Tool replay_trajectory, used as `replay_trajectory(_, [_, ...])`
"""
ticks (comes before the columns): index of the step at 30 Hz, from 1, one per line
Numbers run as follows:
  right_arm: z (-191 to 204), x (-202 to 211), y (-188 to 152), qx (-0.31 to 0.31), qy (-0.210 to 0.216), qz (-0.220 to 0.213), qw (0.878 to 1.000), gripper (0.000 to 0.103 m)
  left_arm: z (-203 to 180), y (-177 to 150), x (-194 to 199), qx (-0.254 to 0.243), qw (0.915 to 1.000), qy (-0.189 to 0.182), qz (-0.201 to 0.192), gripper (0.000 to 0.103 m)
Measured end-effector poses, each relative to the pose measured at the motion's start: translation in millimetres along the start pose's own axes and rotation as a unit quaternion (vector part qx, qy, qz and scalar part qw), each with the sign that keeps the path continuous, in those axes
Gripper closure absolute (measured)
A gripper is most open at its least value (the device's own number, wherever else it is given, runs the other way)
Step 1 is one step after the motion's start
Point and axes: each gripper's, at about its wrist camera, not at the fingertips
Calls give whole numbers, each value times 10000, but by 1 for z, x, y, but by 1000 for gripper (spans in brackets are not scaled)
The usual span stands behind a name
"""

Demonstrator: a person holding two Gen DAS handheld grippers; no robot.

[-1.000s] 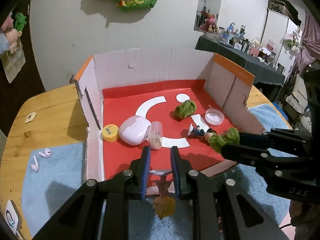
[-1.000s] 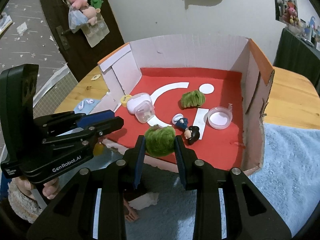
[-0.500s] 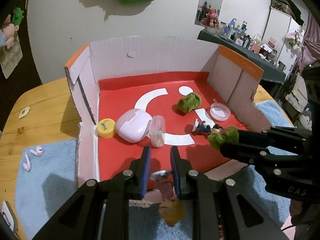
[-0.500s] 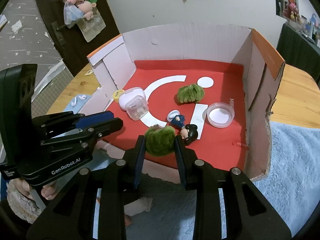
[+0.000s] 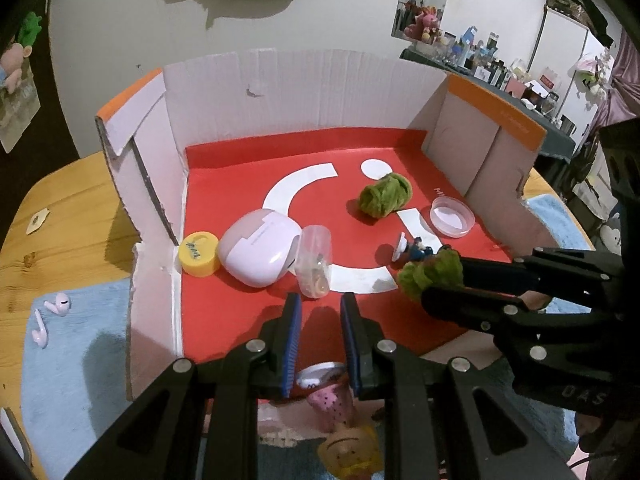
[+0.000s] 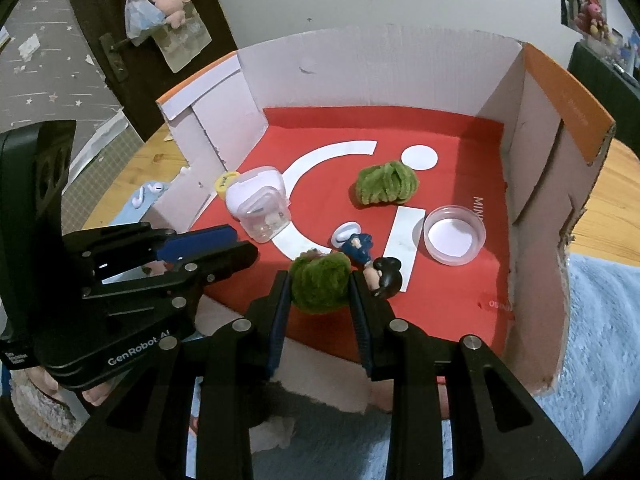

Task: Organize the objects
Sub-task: 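Lift the yarn ball and figurine and carry both toward the box, then lower the yarn ball into the box and open the right gripper while the left holds the figurine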

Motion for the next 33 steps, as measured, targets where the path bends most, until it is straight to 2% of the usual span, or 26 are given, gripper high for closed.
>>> replay_trajectory(12, [-12,-10,1,16,-256,-3,9997,75,3,2,-9,39,10000,48,49,82])
replay_trajectory(28, [-13,-8,1,-10,-276,-16,9996,74,5,2,-8,79,9999,74,-12,81])
replay_trajectory(30, [-12,-6,1,3,-283,-24,9996,74,5,3,-7,82,9999,77,-20,77])
replay_trajectory(32, [-12,-6,1,4,-282,-28,9996,73,5,3,-6,84,9999,97,-44,69])
replay_trajectory(33, [-11,-5,1,8,-284,-34,9996,73,5,3,-5,80,9999,105,-55,68])
Point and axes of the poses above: each gripper's, at about its wrist camera, not at the fingertips, and x roughly against the way its jaws point, z to its left, y to its top, and after that the axes turned 7 degrees about -z, right-handed
